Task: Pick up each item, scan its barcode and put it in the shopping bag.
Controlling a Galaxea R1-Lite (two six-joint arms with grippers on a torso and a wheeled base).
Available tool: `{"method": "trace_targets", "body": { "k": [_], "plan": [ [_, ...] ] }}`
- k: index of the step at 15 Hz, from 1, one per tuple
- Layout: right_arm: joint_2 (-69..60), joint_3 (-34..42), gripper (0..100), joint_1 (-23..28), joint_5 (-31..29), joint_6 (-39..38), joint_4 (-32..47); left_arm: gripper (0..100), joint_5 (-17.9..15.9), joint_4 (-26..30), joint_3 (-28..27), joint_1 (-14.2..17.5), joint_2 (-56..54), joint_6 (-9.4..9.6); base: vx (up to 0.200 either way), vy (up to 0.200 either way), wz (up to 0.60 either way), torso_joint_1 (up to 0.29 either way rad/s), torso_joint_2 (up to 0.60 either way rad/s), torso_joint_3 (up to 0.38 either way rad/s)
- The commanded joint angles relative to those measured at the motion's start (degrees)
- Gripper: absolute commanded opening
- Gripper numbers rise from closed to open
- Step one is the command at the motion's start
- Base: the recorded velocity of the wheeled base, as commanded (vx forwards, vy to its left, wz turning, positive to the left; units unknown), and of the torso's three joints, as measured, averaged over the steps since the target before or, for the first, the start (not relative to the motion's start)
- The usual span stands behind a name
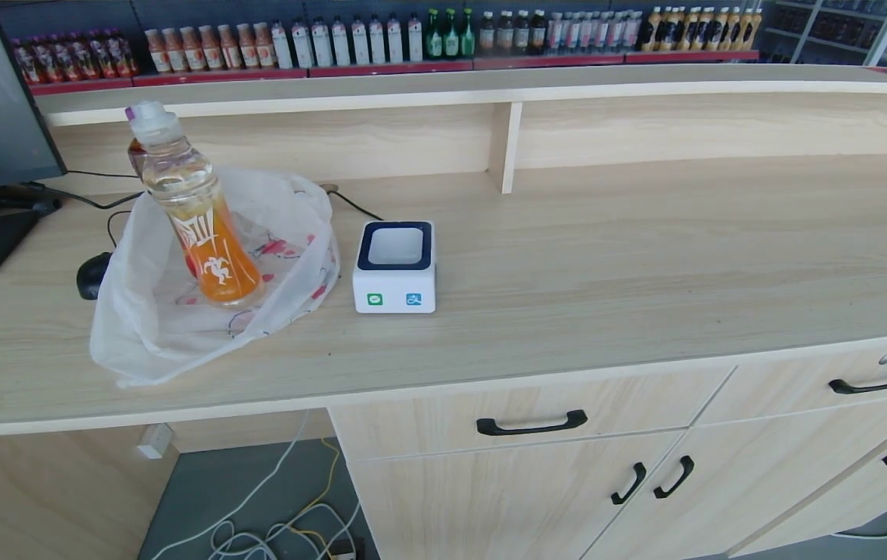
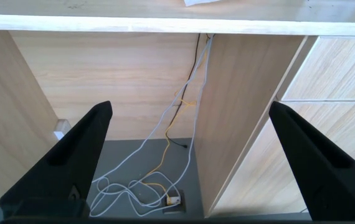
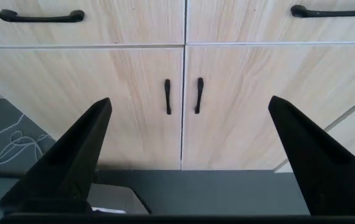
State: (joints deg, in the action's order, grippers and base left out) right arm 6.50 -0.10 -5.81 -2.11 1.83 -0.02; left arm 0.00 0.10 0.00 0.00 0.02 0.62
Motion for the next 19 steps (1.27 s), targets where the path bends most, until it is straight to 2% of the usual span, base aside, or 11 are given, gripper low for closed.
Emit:
{"method": "trace_targets", "body": {
  "k": [1, 3, 6, 19],
  "plan": [
    [0.09, 0.01, 100, 5.81, 0.0, 0.11, -0.06, 100, 0.0, -0.01, 0.0, 0.0, 0.06, -0.01, 0.0, 0.0, 0.0, 0.0, 0.0, 0.0],
    [-6.5, 0.01, 100, 6.17, 0.09, 0.19, -0.06, 100, 0.0, -0.01, 0.0, 0.0, 0.06, -0.01, 0.0, 0.0, 0.0, 0.0, 0.0, 0.0],
    [-6.5, 0.01, 100, 6.08, 0.35, -1.74, -0.06, 100, 0.0, -0.01, 0.0, 0.0, 0.06, -0.01, 0.0, 0.0, 0.0, 0.0, 0.0, 0.0],
    [-6.5, 0.01, 100, 6.08, 0.35, -0.69, -0.06, 100, 0.0, -0.01, 0.0, 0.0, 0.06, -0.01, 0.0, 0.0, 0.0, 0.0, 0.0, 0.0]
  ]
}}
